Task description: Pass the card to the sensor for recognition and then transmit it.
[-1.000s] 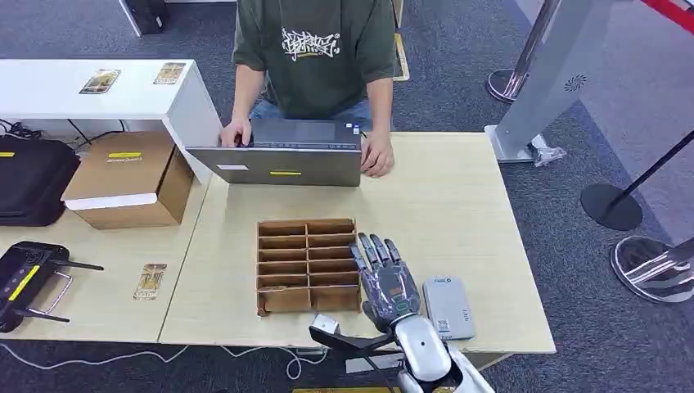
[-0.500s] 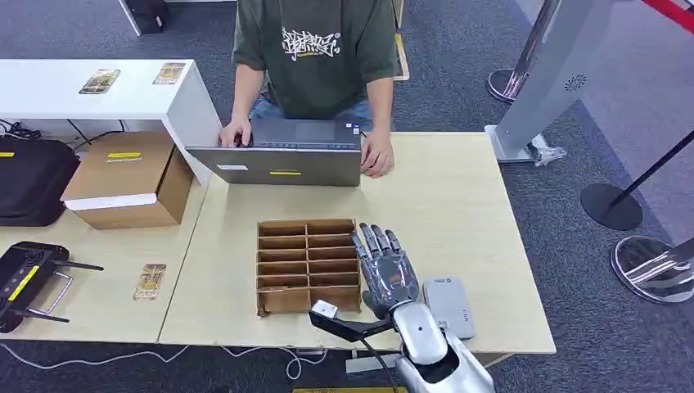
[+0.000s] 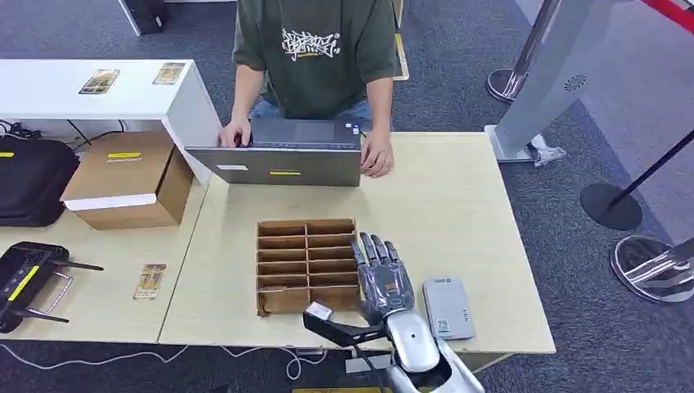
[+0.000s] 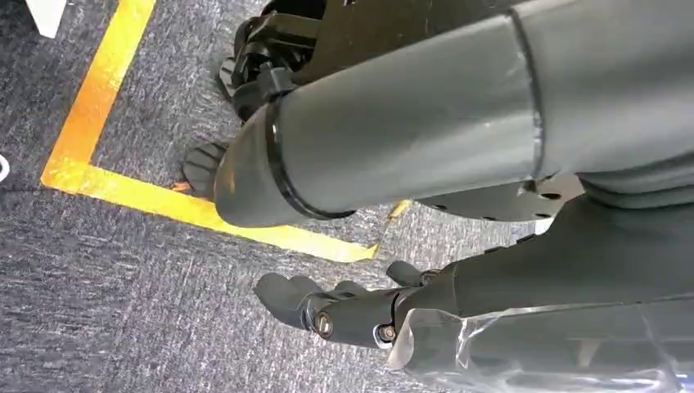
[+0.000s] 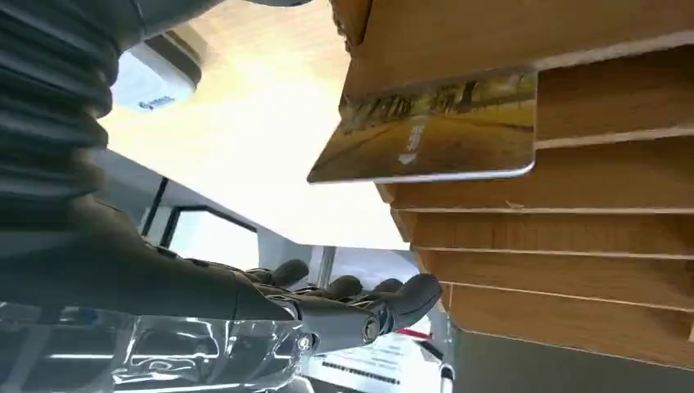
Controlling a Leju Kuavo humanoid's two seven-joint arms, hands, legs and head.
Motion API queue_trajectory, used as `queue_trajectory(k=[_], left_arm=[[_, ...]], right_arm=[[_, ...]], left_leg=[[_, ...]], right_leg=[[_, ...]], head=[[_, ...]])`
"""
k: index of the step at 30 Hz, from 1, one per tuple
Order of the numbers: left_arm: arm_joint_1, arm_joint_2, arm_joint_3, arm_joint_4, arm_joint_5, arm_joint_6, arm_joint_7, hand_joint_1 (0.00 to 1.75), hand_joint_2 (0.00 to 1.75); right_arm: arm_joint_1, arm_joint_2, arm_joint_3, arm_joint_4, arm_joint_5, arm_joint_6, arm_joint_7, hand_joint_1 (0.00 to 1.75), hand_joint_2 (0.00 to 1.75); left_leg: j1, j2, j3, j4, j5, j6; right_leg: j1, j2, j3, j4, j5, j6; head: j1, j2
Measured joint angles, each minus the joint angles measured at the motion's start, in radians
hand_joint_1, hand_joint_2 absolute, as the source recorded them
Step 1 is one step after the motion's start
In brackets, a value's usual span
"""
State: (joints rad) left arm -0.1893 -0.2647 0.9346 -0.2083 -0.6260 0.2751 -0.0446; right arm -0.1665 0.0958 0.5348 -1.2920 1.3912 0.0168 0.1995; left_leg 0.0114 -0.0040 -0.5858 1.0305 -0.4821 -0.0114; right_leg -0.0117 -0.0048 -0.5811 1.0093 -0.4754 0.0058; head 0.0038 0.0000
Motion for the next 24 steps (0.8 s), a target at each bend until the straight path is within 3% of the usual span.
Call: queue_trajectory(k=[24], left_arm=[[-0.001, 0.003, -0.02, 0.0, -0.001, 0.005, -0.042, 0.0, 0.0]], right_arm=[[-0.042, 0.064, 0.002, 0.016, -0.014, 0.007, 0.045, 0.0, 1.75]], left_leg=[[0.0, 0.0, 0.0, 0.0, 0.0, 0.0]], right_leg=[[0.0, 0.0, 0.0, 0.0, 0.0, 0.0]], head=[[0.0, 0.0]])
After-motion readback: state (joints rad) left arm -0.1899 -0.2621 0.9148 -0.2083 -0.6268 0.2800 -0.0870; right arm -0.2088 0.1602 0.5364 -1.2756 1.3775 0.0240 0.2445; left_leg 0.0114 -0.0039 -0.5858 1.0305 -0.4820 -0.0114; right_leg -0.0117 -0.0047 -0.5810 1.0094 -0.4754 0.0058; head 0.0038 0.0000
